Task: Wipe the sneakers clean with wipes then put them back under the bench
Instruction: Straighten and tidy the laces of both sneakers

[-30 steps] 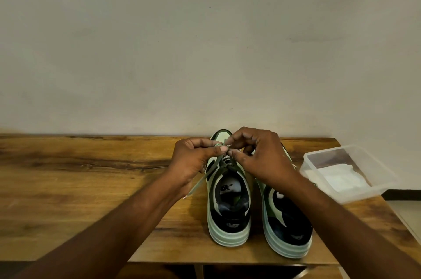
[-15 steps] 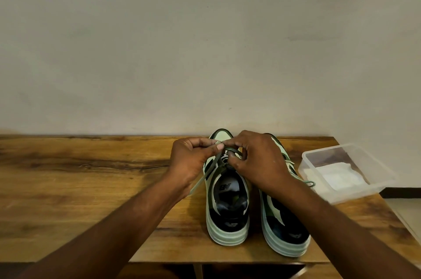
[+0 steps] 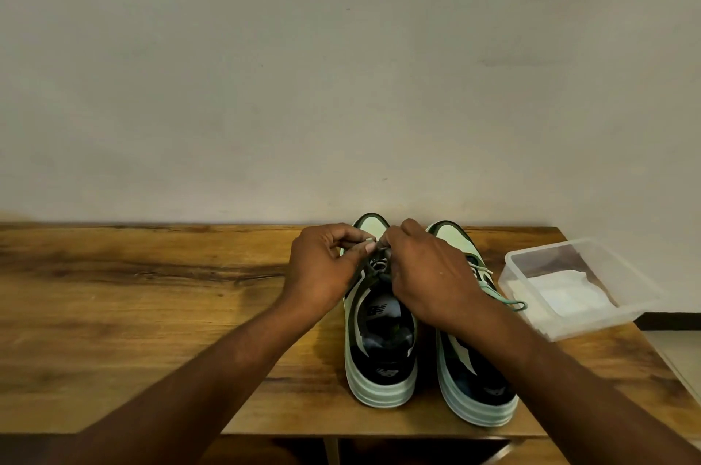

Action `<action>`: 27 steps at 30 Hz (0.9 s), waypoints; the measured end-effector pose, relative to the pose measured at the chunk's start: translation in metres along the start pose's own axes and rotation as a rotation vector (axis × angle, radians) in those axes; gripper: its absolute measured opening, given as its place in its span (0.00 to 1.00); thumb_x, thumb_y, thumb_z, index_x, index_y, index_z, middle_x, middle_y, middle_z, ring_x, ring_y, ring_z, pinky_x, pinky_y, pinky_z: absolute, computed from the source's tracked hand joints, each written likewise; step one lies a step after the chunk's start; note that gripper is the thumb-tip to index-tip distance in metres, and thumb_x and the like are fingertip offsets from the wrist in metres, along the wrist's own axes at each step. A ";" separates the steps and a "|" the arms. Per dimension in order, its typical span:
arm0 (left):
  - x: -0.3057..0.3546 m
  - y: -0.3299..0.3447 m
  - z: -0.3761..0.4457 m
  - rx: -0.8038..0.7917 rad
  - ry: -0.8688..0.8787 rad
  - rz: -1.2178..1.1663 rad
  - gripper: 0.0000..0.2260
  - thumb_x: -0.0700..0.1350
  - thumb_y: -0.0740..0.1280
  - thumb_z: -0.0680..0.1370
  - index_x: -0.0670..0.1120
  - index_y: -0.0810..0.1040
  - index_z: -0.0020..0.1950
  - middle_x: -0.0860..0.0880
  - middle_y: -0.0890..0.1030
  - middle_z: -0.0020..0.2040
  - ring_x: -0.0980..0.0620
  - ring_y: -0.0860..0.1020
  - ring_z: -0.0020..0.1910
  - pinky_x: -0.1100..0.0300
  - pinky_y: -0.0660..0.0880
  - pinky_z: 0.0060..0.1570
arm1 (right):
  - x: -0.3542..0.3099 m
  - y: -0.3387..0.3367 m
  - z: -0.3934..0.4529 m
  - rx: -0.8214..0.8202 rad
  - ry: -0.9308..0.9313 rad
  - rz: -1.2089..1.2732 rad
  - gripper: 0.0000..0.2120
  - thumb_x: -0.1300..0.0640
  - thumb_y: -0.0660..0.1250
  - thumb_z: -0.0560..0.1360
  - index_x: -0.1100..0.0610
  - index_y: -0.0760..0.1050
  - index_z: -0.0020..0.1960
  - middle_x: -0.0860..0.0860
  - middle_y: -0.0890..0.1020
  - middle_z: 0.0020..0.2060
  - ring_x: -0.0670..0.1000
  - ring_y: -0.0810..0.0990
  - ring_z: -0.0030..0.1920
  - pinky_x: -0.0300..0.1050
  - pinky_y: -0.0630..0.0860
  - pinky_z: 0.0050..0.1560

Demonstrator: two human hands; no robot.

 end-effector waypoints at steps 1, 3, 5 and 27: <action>0.000 0.000 0.000 -0.009 0.016 0.011 0.05 0.41 0.78 0.75 0.51 0.88 0.46 0.56 0.87 0.41 0.57 0.84 0.42 0.50 0.83 0.48 | 0.001 -0.001 0.000 -0.016 0.007 -0.001 0.11 0.57 0.63 0.79 0.52 0.72 0.61 0.50 0.72 0.52 0.56 0.78 0.46 0.52 0.76 0.40; 0.002 0.001 0.000 -0.018 0.037 0.024 0.08 0.40 0.78 0.75 0.54 0.87 0.45 0.57 0.87 0.40 0.63 0.81 0.36 0.57 0.81 0.42 | 0.002 -0.002 0.001 -0.051 0.017 0.023 0.10 0.58 0.63 0.77 0.52 0.72 0.59 0.50 0.72 0.52 0.57 0.78 0.47 0.51 0.73 0.39; 0.002 0.001 0.000 -0.026 0.047 0.025 0.10 0.39 0.78 0.75 0.55 0.86 0.44 0.57 0.87 0.40 0.65 0.79 0.33 0.63 0.77 0.40 | 0.003 -0.003 0.001 -0.084 0.027 0.085 0.08 0.59 0.63 0.78 0.53 0.72 0.57 0.50 0.73 0.51 0.57 0.78 0.48 0.51 0.73 0.41; -0.002 0.000 0.001 -0.054 -0.488 -0.393 0.06 0.42 0.78 0.75 0.41 0.87 0.50 0.49 0.85 0.39 0.58 0.65 0.22 0.60 0.63 0.29 | 0.005 -0.005 0.001 0.162 -0.040 0.135 0.05 0.53 0.70 0.74 0.48 0.81 0.50 0.46 0.76 0.44 0.53 0.78 0.43 0.49 0.76 0.38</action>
Point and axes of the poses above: each hand's wrist, its own z-axis towards the middle knuckle, its own y-axis out of the palm, x = y × z, the point moved 2 cm from there along z, towards the middle knuckle
